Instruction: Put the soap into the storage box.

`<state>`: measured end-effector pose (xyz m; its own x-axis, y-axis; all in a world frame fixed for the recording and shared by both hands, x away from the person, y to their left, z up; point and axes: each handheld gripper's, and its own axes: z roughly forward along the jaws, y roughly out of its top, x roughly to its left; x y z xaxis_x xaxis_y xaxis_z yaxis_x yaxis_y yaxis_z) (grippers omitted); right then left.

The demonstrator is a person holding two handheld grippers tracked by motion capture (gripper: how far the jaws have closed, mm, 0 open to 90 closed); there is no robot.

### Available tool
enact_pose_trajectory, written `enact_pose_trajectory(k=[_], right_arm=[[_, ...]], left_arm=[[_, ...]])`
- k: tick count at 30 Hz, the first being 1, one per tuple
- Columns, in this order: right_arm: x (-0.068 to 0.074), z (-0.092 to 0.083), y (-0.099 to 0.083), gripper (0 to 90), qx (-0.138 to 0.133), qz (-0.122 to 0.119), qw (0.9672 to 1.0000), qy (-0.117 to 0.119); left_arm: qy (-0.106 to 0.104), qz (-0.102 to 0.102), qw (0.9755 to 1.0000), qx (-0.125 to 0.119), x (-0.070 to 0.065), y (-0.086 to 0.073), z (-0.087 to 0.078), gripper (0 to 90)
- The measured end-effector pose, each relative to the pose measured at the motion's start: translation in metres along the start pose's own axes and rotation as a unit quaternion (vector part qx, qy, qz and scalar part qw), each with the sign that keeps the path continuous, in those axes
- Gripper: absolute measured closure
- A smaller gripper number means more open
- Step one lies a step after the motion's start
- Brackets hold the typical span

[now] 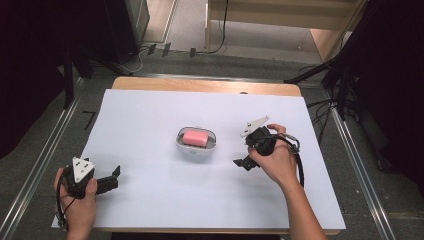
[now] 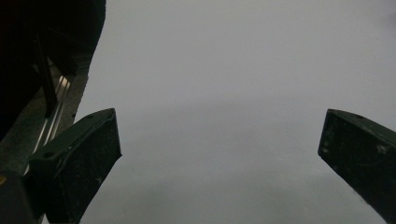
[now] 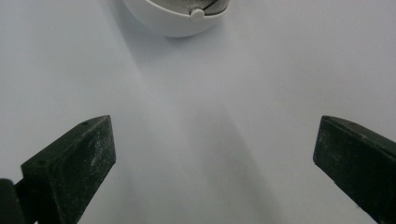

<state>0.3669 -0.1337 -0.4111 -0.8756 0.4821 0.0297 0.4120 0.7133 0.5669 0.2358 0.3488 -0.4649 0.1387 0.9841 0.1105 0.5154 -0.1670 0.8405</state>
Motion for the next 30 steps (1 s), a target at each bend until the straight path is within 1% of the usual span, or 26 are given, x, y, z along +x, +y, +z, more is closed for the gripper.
enact_pose_trajectory(k=[1,3,5,9,11,13,23,30], right_arm=[[0.000,0.000,0.000,0.0,0.000,0.000,1.0000,0.000],[-0.001,-0.001,-0.009,0.0,-0.006,0.008,0.9999,-0.003],[-0.002,-0.002,-0.012,0.0,-0.007,0.011,0.9999,-0.003],[-0.003,-0.005,-0.028,0.0,-0.015,0.026,0.9995,-0.009],[-0.003,-0.005,-0.030,0.0,-0.016,0.026,0.9995,-0.009],[-0.004,-0.006,-0.039,0.0,-0.019,0.030,0.9993,-0.012],[-0.006,-0.009,-0.066,0.0,-0.030,0.055,0.9979,-0.020],[-0.007,-0.012,-0.082,0.0,-0.044,0.063,0.9967,-0.027]], left_arm=[[0.000,0.000,1.0000,0.000,0.000,0.000,0.000,0.0],[0.000,0.001,1.0000,0.000,0.000,0.000,0.000,0.0],[0.001,0.002,1.0000,0.000,0.000,0.000,0.000,0.0],[0.001,0.002,1.0000,0.000,0.000,0.000,0.000,0.0],[0.001,0.002,1.0000,0.000,0.000,0.000,0.000,0.0],[0.002,0.003,1.0000,0.000,0.000,0.000,0.000,0.0],[0.002,0.004,1.0000,0.001,-0.001,0.000,0.000,0.0],[0.003,0.005,1.0000,0.001,-0.001,0.000,0.000,0.0]])
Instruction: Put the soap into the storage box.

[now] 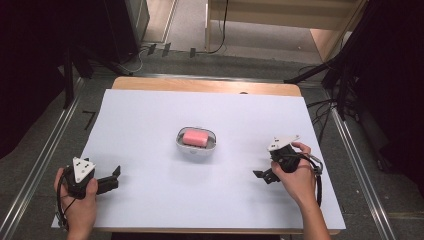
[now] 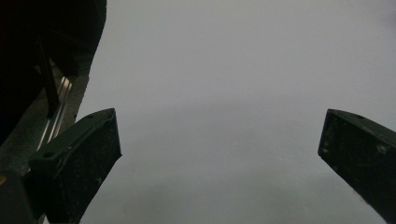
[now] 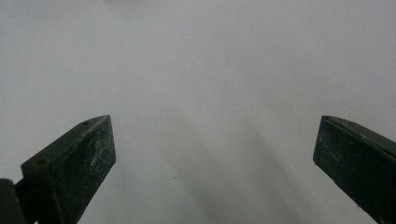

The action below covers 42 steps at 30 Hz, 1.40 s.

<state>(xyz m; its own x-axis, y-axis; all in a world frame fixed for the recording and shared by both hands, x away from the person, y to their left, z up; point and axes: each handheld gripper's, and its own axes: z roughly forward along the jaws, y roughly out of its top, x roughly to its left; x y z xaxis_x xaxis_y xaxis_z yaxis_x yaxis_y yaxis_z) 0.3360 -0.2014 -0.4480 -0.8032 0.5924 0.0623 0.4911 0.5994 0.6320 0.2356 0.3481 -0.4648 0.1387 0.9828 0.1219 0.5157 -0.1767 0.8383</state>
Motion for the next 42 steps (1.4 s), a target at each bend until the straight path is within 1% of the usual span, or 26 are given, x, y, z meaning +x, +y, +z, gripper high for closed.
enact_pose_trajectory(k=[3,5,6,7,10,11,12,13,14,15,20,24,32,34,36,37,42], right_arm=[[-0.001,-0.003,-0.006,0.0,-0.008,0.008,0.9999,-0.004],[-0.002,-0.003,-0.009,0.0,-0.010,0.008,0.9999,-0.006],[-0.002,-0.004,-0.013,0.0,-0.010,0.015,0.9998,-0.007],[-0.003,-0.004,-0.015,0.0,-0.014,0.013,0.9998,-0.008],[-0.004,-0.006,-0.023,0.0,-0.017,0.021,0.9996,-0.011],[-0.004,-0.006,-0.023,0.0,-0.017,0.021,0.9996,-0.011],[-0.005,-0.008,-0.028,0.0,-0.021,0.023,0.9994,-0.014],[-0.005,-0.008,-0.028,0.0,-0.021,0.023,0.9994,-0.014],[-0.005,-0.010,-0.032,0.0,-0.022,0.028,0.9992,-0.018],[-0.005,-0.010,-0.032,0.0,-0.022,0.028,0.9992,-0.018],[-0.007,-0.014,-0.045,0.0,-0.034,0.036,0.9985,-0.023],[-0.008,-0.016,-0.051,0.0,-0.037,0.041,0.9981,-0.026],[-0.010,-0.022,-0.069,0.0,-0.050,0.058,0.9964,-0.036],[-0.010,-0.023,-0.071,0.0,-0.052,0.058,0.9963,-0.035],[-0.011,-0.025,-0.075,0.0,-0.056,0.066,0.9956,-0.036],[-0.011,-0.025,-0.077,0.0,-0.057,0.065,0.9956,-0.036],[-0.012,-0.028,-0.083,0.0,-0.070,0.076,0.9940,-0.037]], left_arm=[[0.000,0.000,1.0000,0.000,0.000,0.000,0.000,0.0],[0.000,0.000,1.0000,0.000,0.000,0.000,0.000,0.0],[0.000,0.000,1.0000,0.000,0.000,0.000,0.000,0.0],[0.000,0.000,1.0000,0.000,0.000,0.000,0.000,0.0],[0.001,0.001,1.0000,-0.001,0.000,0.000,0.000,0.0],[0.001,0.001,1.0000,-0.001,0.000,0.000,0.000,0.0],[0.001,0.000,1.0000,-0.001,0.000,0.000,0.000,0.0],[0.001,0.000,1.0000,-0.001,0.000,0.000,0.000,0.0],[0.003,0.001,1.0000,0.000,-0.001,0.000,0.000,0.0],[0.003,0.001,1.0000,0.000,-0.001,0.000,0.000,0.0],[0.002,0.001,1.0000,0.000,-0.001,0.000,0.000,0.0],[0.002,0.001,1.0000,0.000,-0.001,0.000,0.000,0.0],[0.003,0.001,1.0000,-0.001,-0.001,0.000,0.000,0.0],[0.004,0.001,1.0000,-0.001,-0.001,0.000,0.000,0.0],[0.004,0.002,1.0000,-0.001,-0.001,0.000,0.000,0.0],[0.004,0.002,1.0000,-0.001,-0.001,0.000,0.000,0.0],[0.004,0.001,1.0000,0.000,-0.001,0.000,0.000,0.0]])
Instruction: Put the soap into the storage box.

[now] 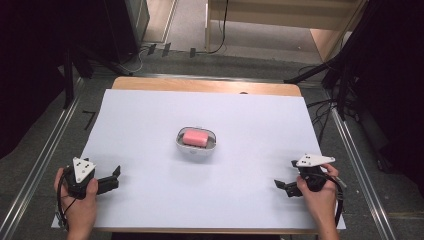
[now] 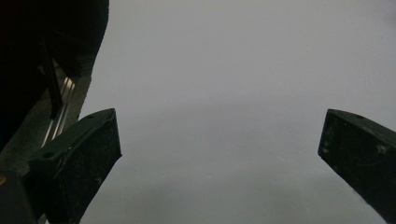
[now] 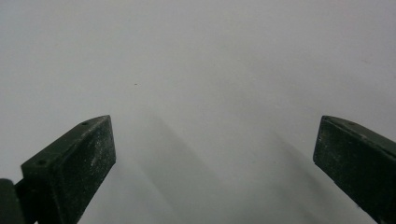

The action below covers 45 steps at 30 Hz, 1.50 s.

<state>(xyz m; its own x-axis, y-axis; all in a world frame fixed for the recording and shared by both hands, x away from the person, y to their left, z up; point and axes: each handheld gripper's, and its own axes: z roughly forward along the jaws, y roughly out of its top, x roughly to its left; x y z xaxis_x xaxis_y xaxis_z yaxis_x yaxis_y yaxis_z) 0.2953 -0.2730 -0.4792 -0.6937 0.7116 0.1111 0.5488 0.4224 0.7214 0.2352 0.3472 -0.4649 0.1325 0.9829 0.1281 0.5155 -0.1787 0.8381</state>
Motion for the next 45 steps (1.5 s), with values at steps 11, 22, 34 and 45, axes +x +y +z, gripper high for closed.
enact_pose_trajectory(k=[11,22,34,45], right_arm=[[-0.005,-0.008,-0.011,0.0,-0.024,0.015,0.9996,-0.007],[-0.010,-0.021,-0.021,0.0,-0.046,0.032,0.9983,-0.015],[-0.016,-0.032,-0.032,0.0,-0.069,0.048,0.9961,-0.025],[-0.021,-0.038,-0.041,0.0,-0.080,0.057,0.9946,-0.034]], left_arm=[[0.001,-0.001,1.0000,-0.001,0.000,0.000,0.000,0.0],[0.000,-0.002,1.0000,0.000,0.001,0.000,0.000,0.0],[0.000,-0.005,1.0000,0.000,0.001,0.000,0.000,0.0],[-0.003,-0.009,1.0000,0.000,0.003,0.000,0.000,0.0]])
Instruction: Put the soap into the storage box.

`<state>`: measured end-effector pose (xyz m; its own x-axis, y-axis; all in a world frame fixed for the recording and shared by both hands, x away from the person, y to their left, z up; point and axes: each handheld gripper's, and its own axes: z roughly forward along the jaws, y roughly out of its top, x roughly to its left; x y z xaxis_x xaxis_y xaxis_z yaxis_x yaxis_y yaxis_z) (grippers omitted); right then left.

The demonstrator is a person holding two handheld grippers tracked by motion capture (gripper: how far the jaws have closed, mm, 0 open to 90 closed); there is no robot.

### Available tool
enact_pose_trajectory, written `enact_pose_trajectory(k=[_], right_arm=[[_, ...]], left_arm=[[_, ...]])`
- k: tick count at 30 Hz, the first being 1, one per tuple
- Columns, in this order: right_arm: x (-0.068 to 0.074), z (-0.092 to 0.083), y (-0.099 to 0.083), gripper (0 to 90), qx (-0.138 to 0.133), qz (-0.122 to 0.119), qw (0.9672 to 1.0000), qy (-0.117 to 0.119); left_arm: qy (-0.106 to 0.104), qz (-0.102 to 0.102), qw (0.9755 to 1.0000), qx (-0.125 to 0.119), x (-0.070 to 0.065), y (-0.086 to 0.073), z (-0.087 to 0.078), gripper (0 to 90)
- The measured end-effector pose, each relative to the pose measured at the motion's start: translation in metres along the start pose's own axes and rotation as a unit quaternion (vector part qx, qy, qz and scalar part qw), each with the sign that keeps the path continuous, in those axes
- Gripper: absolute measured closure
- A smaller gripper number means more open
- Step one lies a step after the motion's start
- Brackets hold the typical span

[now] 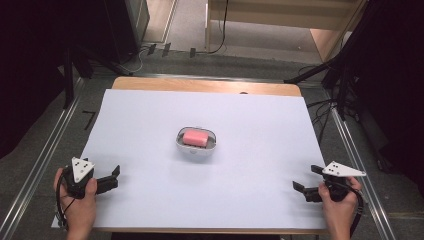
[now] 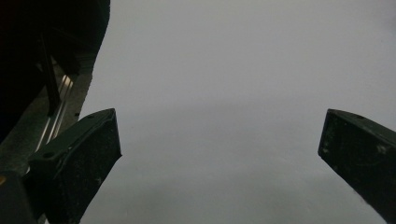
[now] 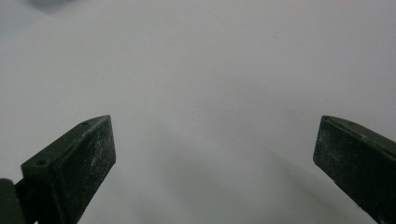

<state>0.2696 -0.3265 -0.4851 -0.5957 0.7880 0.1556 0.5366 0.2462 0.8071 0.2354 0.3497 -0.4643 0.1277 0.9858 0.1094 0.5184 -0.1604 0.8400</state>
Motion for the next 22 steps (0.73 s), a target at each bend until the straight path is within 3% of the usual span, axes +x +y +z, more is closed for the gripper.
enact_pose_trajectory(k=[16,22], right_arm=[[-0.0054,-0.0075,-0.0076,0.0,-0.031,0.013,0.9993,-0.014],[-0.0039,-0.0086,-0.0084,0.0,-0.039,0.017,0.9984,-0.038]], left_arm=[[0.000,-0.003,1.0000,0.000,0.0004,0.0000,0.0002,0.0],[0.000,-0.003,1.0000,0.001,0.0004,0.0001,0.0003,0.0]])
